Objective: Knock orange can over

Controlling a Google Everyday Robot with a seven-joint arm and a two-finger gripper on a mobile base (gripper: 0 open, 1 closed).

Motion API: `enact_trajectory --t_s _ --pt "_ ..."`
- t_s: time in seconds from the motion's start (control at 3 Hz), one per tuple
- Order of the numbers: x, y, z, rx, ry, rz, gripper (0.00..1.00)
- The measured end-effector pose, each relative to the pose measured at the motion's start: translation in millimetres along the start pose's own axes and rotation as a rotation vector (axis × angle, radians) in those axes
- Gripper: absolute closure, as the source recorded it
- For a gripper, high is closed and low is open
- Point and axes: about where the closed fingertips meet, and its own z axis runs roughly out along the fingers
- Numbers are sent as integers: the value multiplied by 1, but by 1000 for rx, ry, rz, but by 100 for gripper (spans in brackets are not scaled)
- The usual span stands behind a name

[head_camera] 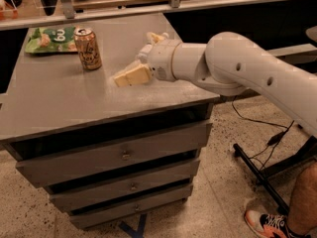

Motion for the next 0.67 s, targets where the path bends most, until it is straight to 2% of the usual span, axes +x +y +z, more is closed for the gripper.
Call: enact_trajectory --t_s 0.33,0.67 --pt "18 -11 24 -26 -2 10 0" --pt "24 -17 56 -79 -20 2 0"
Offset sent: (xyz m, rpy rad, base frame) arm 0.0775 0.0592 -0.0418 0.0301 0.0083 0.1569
